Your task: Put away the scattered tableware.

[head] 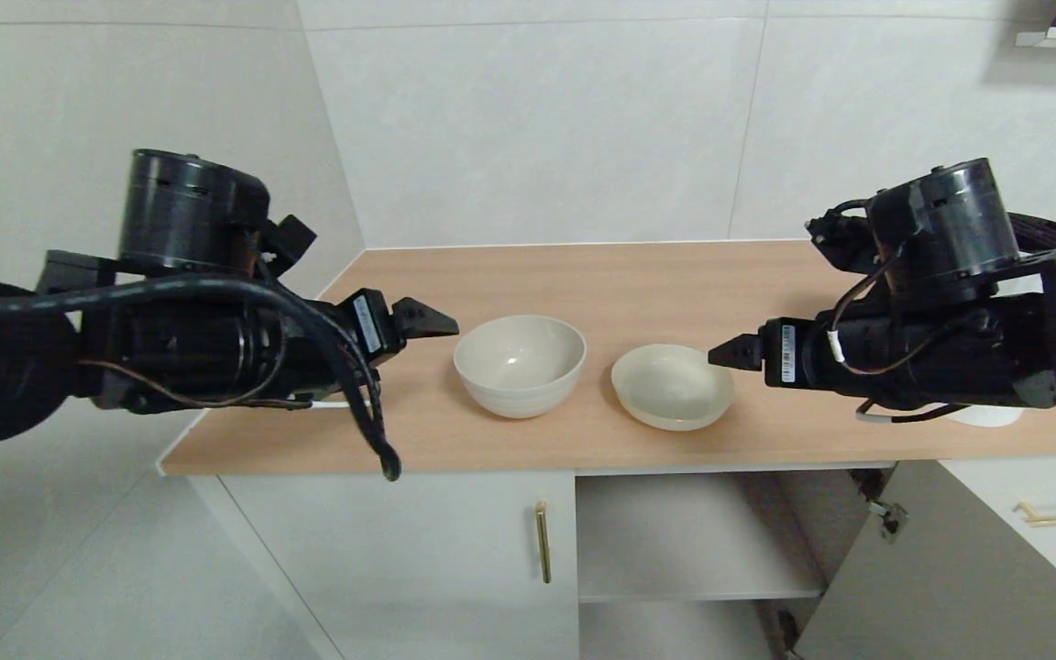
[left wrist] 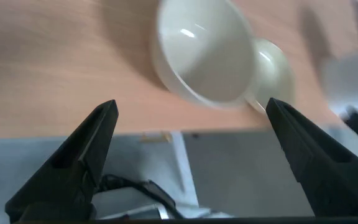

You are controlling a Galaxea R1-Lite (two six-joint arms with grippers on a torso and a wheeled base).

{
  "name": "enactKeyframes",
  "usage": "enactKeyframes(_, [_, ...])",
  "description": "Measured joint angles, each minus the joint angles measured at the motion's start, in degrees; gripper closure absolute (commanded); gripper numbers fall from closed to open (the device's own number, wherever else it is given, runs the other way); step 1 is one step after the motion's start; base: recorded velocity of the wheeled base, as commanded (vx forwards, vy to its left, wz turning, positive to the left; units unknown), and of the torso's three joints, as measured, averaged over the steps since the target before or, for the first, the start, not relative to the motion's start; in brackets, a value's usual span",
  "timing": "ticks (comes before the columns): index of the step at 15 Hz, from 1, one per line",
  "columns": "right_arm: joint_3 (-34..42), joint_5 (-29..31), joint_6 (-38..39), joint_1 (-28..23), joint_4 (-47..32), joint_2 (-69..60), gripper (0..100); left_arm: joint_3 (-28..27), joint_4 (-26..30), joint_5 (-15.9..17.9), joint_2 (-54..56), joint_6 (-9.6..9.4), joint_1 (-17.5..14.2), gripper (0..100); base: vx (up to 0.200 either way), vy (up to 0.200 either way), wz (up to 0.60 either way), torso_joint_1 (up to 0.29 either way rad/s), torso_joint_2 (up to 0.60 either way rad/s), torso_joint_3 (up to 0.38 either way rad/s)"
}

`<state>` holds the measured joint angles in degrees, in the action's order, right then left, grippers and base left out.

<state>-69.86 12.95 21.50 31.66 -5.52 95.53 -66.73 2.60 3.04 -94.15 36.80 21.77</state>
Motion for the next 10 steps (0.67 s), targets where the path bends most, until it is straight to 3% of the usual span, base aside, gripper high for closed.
enactKeyframes(3, [-0.7, 0.1, 0.6, 0.0, 0.1, 2.2, 0, -3.7, 0.0, -7.8, -6.0, 3.34, 2.6, 0, 0.000, 0.000, 0.00, 0.000, 0.00, 0.000])
enactKeyframes(6, [-0.7, 0.2, 0.7, 0.0, 0.2, 2.7, 0, -6.5, -0.6, -8.8, -10.4, 6.61, 3.3, 0, 0.000, 0.000, 0.00, 0.000, 0.00, 0.000])
enactKeyframes(10, [-0.5, 0.2, 0.7, 0.1, 0.2, 2.8, 0, -7.2, -1.9, -8.8, -13.8, 6.94, 3.3, 0, 0.000, 0.000, 0.00, 0.000, 0.00, 0.000])
